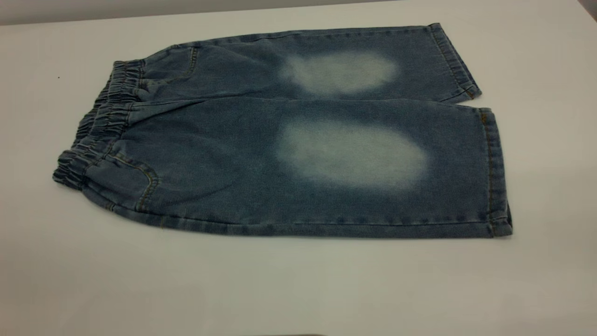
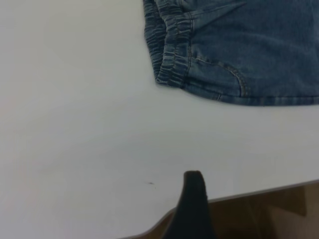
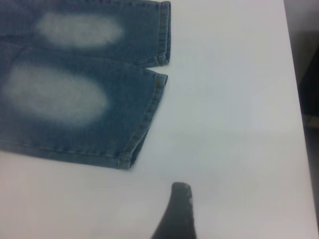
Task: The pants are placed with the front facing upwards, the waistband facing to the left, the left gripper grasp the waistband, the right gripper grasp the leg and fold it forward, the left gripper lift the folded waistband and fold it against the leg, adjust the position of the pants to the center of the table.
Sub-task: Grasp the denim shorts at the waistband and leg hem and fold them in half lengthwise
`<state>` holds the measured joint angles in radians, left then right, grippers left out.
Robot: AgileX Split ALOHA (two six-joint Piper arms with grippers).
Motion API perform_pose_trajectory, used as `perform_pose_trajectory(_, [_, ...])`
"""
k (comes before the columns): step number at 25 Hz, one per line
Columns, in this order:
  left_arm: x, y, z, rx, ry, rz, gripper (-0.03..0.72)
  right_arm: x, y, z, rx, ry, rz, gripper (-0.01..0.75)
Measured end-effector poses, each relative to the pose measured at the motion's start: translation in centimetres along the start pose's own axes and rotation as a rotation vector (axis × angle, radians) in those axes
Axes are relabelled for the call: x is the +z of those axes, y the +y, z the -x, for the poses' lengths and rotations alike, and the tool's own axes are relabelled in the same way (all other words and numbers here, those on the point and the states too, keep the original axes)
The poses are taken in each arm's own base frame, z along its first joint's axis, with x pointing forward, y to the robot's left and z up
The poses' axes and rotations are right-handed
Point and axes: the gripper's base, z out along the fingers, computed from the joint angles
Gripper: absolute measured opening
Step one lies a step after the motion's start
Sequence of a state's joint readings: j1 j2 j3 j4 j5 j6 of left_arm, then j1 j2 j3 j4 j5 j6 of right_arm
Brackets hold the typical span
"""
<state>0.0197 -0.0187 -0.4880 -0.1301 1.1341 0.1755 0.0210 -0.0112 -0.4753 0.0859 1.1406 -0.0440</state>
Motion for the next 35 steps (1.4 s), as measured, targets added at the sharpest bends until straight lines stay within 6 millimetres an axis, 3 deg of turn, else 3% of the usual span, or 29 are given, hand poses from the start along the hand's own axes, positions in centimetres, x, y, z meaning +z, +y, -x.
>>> perform_pose_trajectory(12, [0.0, 0.0, 0.0, -0.002, 0.0, 0.0, 0.57, 0.0, 0.0, 0.0, 0.001, 0.0, 0.0, 0.582])
perform_pose_trajectory(15, [-0.1, -0.1, 0.0, -0.07, -0.002, -0.006, 0.57, 0.0, 0.1, 0.1, 0.049, 0.001, 0.01, 0.582])
perform_pose_trajectory(18, [-0.3, 0.1, 1.1, -0.152, 0.003, 0.003, 0.57, -0.3, 0.2, 1.2, 0.081, 0.013, 0.023, 0.582])
perform_pose_trajectory(21, [0.3, 0.7, 3.7, -0.233, 0.012, 0.021, 0.57, -0.5, 0.5, 3.7, 0.104, 0.031, 0.049, 0.582])
perform_pose_trajectory(24, [2.2, 1.3, 6.7, -0.308, 0.065, 0.025, 0.57, 0.1, 0.6, 6.7, 0.127, 0.065, 0.072, 0.582])
perform_pose_trajectory(28, [6.3, 2.1, 10.2, -0.356, 0.161, 0.027, 0.57, 2.8, 0.4, 10.0, 0.148, 0.143, 0.067, 0.582])
perform_pose_trajectory(32, [11.1, 3.0, 12.3, -0.38, 0.231, 0.036, 0.57, 6.0, 0.4, 11.3, 0.189, 0.248, 0.086, 0.582])
perform_pose_trajectory(35, [14.7, 3.3, 12.7, -0.422, 0.298, 0.026, 0.57, 7.9, 0.5, 11.7, 0.22, 0.295, 0.112, 0.582])
